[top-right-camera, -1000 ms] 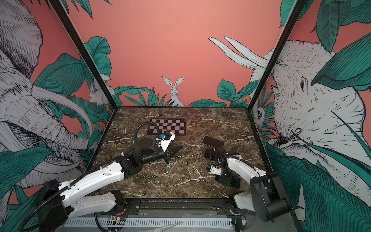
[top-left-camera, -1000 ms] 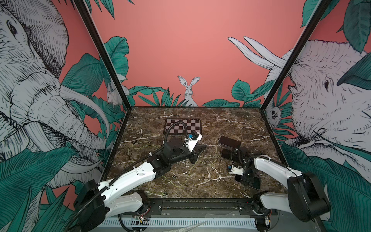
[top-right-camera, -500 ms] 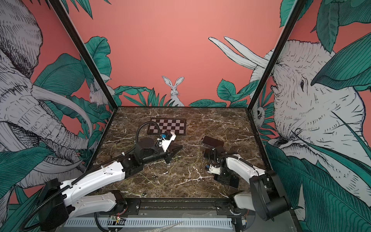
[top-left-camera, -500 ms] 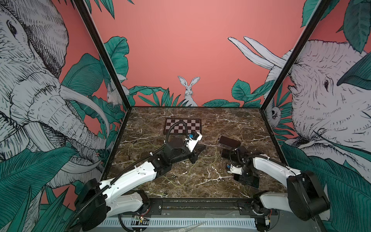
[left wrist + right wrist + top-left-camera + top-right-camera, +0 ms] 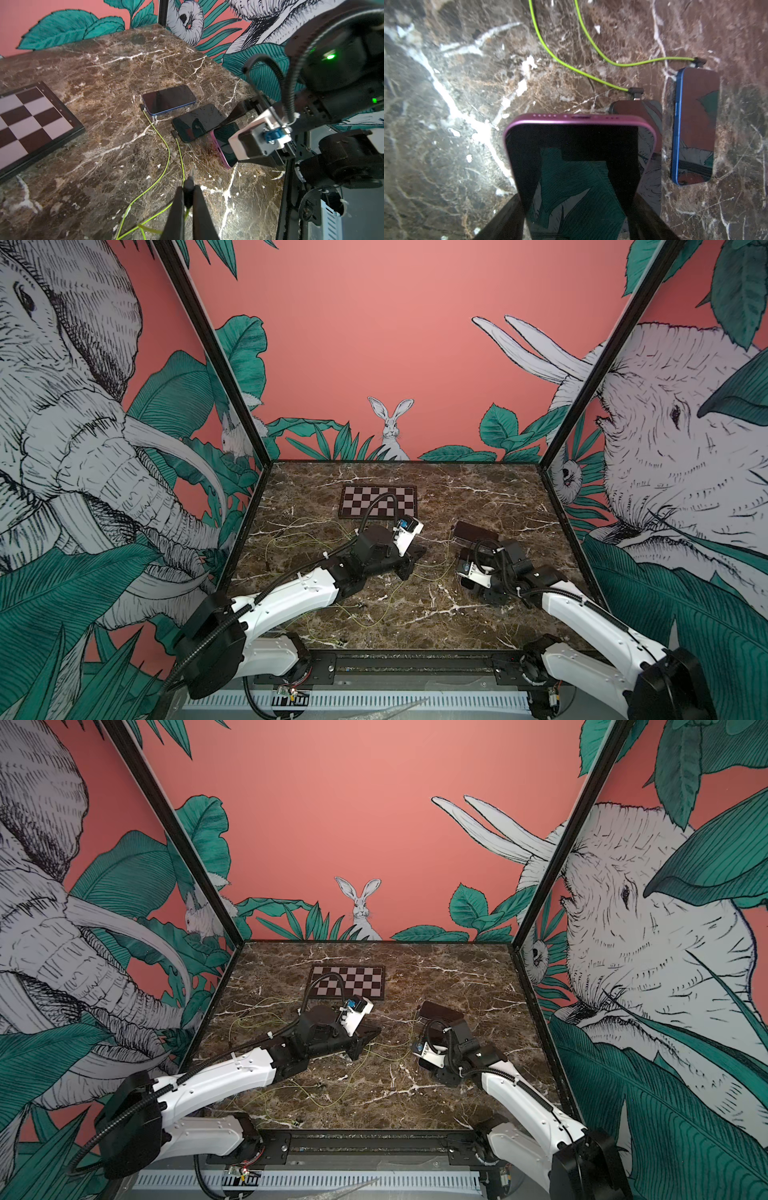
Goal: Plug wired earphones into phones
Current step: Pick up the phone at the center of the board, then insert the wired earphone into the phone.
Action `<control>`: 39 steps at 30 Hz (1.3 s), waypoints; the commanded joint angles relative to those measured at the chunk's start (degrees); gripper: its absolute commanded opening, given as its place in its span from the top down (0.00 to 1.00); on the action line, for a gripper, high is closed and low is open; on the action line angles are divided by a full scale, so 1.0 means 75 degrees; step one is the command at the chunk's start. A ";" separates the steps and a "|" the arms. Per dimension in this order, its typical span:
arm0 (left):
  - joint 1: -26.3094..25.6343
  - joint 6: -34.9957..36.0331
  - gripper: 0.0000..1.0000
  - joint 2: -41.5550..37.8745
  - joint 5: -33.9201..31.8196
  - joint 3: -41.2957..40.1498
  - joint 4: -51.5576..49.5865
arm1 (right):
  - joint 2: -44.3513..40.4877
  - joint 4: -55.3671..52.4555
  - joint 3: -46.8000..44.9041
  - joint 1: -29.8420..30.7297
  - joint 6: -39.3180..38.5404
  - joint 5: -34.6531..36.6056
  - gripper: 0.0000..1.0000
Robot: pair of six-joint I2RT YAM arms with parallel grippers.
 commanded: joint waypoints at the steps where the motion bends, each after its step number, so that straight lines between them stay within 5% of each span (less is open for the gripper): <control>1: 0.0032 -0.0744 1.00 0.0248 0.0309 0.0212 0.0253 | -0.0377 0.0734 -0.0056 0.0091 0.0298 -0.0370 0.34; 5: 0.0038 -0.1491 1.00 0.0978 0.1654 0.0510 0.0829 | -0.0564 0.0898 -0.0122 0.0152 0.0407 -0.0492 0.34; 10: 0.0032 -0.2097 1.00 0.1538 0.2137 0.0794 0.1134 | -0.0469 0.1046 -0.0089 0.0326 0.0466 -0.0495 0.35; 39: 0.0032 -0.1951 1.00 0.1940 0.1955 0.0886 0.0518 | 0.0178 0.2331 0.0039 0.1003 0.0388 -0.0220 0.37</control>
